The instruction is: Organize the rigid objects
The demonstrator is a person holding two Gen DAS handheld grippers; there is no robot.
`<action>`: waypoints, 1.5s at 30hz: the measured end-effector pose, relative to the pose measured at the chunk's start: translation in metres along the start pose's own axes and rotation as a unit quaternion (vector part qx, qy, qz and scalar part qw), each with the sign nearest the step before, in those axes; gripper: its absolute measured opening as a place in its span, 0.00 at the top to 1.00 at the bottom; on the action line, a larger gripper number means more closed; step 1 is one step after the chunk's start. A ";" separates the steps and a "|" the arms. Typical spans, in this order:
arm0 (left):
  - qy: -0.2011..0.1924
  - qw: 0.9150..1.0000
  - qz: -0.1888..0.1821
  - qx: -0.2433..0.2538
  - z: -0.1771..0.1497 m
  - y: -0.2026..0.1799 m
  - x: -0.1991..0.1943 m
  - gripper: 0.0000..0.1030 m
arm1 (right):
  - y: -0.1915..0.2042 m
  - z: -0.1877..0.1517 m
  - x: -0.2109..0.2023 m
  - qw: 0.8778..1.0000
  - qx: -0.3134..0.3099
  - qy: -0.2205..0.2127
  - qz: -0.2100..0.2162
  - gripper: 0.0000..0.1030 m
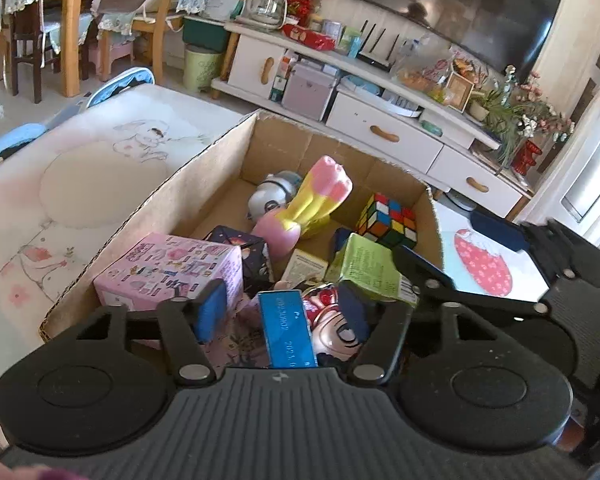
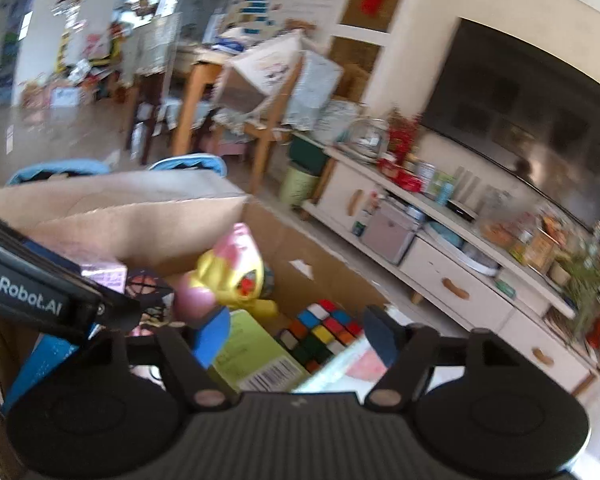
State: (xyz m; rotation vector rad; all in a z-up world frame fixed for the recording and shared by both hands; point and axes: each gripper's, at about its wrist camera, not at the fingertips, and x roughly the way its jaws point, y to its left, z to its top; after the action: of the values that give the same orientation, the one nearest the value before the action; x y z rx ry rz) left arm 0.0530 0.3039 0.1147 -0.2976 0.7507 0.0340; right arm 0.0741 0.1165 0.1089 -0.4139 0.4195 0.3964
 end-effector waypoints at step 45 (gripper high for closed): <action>-0.129 0.981 0.014 0.144 -0.075 -0.008 -0.068 0.00 | 0.027 -0.068 -0.135 0.967 0.224 0.022 -0.122 0.04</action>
State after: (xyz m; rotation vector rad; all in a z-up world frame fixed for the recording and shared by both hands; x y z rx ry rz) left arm -0.0453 0.2801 0.1108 -0.0049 0.4930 -0.0104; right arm -0.0726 0.0701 0.1063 -0.0307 0.4801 0.0459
